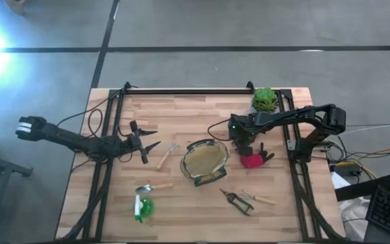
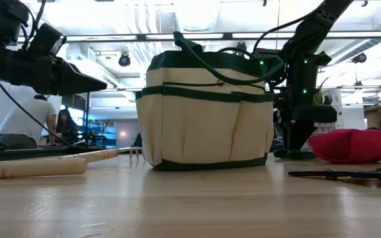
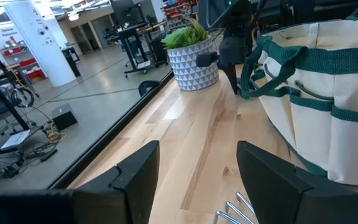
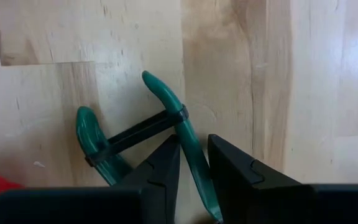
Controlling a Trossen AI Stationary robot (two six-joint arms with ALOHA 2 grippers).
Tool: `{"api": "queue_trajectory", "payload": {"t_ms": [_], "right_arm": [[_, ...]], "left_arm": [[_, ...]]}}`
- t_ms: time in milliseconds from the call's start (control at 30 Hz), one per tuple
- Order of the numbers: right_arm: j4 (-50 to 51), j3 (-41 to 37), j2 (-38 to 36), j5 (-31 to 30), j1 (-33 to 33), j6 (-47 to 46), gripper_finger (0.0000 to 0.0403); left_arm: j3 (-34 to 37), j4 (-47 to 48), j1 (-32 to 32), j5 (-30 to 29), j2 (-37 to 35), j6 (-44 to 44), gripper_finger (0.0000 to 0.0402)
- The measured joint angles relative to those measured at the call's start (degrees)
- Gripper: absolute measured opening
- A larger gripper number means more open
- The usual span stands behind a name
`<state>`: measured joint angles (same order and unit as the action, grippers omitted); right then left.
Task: Pick & Place Garden tools in Gardening bag
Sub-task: Put the top green shears into the green gardening bag
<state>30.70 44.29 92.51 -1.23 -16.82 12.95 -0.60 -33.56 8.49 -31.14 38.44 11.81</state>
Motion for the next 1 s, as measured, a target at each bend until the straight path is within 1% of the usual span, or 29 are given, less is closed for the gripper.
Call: {"api": "queue_trajectory", "payload": {"t_ms": [100, 200, 433, 1000], "right_arm": [[0.00, -0.03, -0.12, 0.06, -0.13, 0.09, 0.0077], [-0.03, -0.10, -1.06, 0.20, -0.13, 0.19, 0.0066], [0.09, -0.22, -1.61, 0.30, -0.11, 0.83, 0.0021], [0.18, -0.22, -1.59, 0.20, -0.11, 0.83, 0.0020]], "left_arm": [[-0.02, 0.02, 0.00, 0.00, 0.00, -0.02, 0.0218], [-0.02, 0.01, -0.02, -0.01, 0.00, -0.02, 0.0218], [-0.02, 0.02, -0.02, -0.02, 0.00, -0.01, 0.0218], [-0.02, 0.02, 0.00, 0.00, 0.00, 0.00, 0.0218]]}}
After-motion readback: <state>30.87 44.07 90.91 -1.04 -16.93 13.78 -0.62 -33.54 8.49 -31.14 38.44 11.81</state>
